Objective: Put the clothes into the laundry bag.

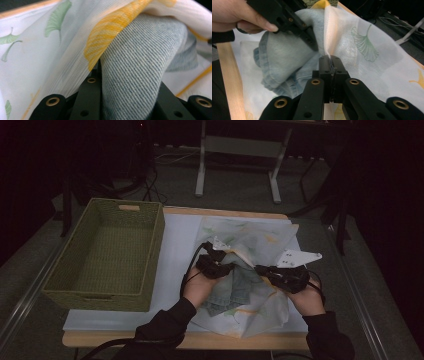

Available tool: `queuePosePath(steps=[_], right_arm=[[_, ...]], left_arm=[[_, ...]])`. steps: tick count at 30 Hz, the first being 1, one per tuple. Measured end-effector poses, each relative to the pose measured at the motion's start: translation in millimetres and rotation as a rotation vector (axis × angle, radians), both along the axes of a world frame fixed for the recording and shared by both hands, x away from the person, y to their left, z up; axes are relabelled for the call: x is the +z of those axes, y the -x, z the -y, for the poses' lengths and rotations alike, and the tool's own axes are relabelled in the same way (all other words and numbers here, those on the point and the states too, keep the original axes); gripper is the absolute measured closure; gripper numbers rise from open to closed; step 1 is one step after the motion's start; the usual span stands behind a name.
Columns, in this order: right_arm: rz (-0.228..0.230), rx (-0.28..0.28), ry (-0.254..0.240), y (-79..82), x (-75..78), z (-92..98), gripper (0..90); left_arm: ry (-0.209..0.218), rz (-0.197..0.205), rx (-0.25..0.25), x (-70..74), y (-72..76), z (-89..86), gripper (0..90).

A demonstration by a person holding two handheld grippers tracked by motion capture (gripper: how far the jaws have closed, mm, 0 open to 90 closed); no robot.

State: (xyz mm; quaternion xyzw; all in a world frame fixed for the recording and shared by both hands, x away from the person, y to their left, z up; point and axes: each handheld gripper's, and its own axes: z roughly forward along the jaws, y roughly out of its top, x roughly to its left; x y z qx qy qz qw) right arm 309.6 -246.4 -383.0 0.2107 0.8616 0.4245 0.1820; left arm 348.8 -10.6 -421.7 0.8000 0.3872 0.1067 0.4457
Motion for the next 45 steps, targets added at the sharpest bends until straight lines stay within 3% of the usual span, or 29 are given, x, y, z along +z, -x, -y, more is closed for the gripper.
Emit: queuePosePath(steps=[2,3,7,12,19,24,28,32,34,39,45], right_arm=[[0.0,-0.003,0.002,-0.1,-0.4,0.5,89.4],[-0.003,-0.003,0.001,-0.3,-1.1,0.9,89.4],[-0.026,-0.003,0.022,-2.1,-6.1,2.5,89.4],[-0.045,-0.003,0.03,-3.5,-14.0,2.9,89.4],[-0.061,-0.006,0.032,-5.0,-20.1,3.3,89.4],[-0.063,-0.012,0.032,-5.6,-21.8,5.2,89.4],[-0.072,-0.02,0.034,-5.8,-23.9,6.5,89.4],[-0.075,-0.022,0.031,-6.3,-24.7,7.8,89.4],[-0.079,-0.024,0.031,-7.0,-24.8,7.9,89.4],[-0.082,-0.024,0.033,-7.3,-25.0,5.8,89.4],[-0.082,-0.019,0.034,-7.7,-24.2,3.3,89.4]], left_arm=[[0.031,0.002,0.008,-3.4,-3.0,1.3,77.0],[0.027,0.002,0.007,-6.7,-4.4,2.5,76.9],[-0.048,-0.021,0.009,-27.0,-12.9,7.6,75.8],[-0.081,-0.064,-0.004,-52.3,-20.4,5.7,73.8],[-0.104,-0.036,-0.078,-42.9,-15.8,2.3,57.8],[-0.108,-0.004,-0.091,-30.9,-5.9,-3.0,43.4],[-0.109,-0.009,-0.136,-20.7,2.7,-13.4,31.2],[-0.118,0.012,-0.157,-16.9,12.6,-29.0,27.1],[-0.109,0.015,-0.171,-16.9,15.4,-36.6,23.7],[-0.139,0.016,-0.201,-24.0,22.6,-44.9,15.6],[-0.226,-0.013,-0.211,-43.1,22.1,-39.5,15.5]])
